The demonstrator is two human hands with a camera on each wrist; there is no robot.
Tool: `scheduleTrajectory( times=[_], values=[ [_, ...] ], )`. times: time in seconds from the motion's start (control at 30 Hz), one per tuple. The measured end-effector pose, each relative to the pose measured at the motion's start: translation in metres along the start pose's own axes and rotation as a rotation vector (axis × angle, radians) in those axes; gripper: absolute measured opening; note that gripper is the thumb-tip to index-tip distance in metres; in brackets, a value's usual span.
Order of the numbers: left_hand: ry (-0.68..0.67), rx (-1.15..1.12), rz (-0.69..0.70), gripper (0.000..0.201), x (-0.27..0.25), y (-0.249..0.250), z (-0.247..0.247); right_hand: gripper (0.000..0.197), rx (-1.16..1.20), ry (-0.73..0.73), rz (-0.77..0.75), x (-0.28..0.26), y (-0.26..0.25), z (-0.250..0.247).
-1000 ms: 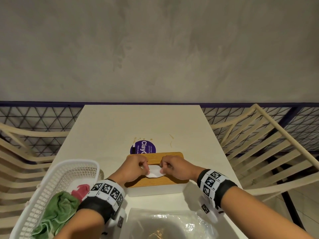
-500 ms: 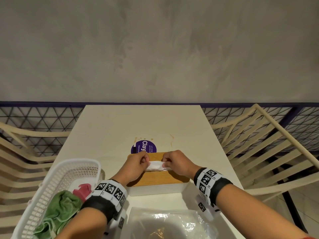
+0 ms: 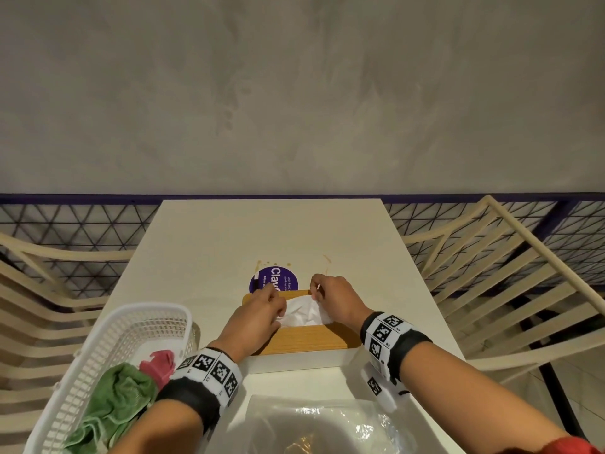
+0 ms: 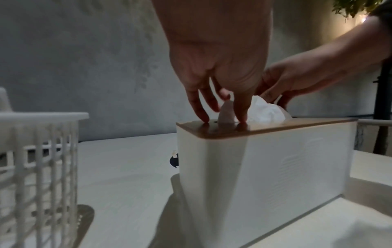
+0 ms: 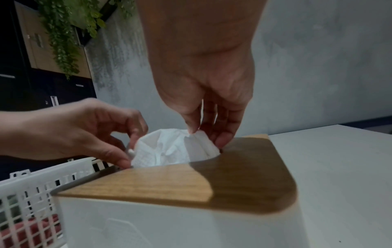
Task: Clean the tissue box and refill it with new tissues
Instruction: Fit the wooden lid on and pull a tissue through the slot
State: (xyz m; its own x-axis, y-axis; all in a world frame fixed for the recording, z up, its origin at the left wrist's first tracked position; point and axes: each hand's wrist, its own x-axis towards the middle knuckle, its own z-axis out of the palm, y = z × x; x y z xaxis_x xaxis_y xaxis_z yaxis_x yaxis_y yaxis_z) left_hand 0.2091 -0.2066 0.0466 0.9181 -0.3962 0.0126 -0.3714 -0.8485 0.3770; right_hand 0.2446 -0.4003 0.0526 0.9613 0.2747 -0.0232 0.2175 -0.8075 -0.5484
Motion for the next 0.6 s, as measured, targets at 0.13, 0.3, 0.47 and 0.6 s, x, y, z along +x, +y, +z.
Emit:
scheduleTrajectory(
  times=[0.13,0.3,0.47,0.6],
  values=[
    [0.058,-0.068,-0.039,0.007,0.006,-0.005,0.005,0.023,-0.146,0.089,-0.178,-0.015,-0.008,-0.003],
    [0.101,-0.220,-0.072,0.017,0.008,-0.008,0.001,0.034,-0.442,-0.042,-0.143,-0.022,-0.004,0.005],
    [0.088,-0.331,-0.104,0.019,0.005,-0.010,-0.003,0.013,-0.219,-0.065,-0.135,-0.018,0.003,0.007],
    [0.097,-0.027,0.054,0.036,-0.002,-0.004,0.006,0.016,-0.086,-0.088,-0.025,-0.010,0.008,0.007]
  ],
)
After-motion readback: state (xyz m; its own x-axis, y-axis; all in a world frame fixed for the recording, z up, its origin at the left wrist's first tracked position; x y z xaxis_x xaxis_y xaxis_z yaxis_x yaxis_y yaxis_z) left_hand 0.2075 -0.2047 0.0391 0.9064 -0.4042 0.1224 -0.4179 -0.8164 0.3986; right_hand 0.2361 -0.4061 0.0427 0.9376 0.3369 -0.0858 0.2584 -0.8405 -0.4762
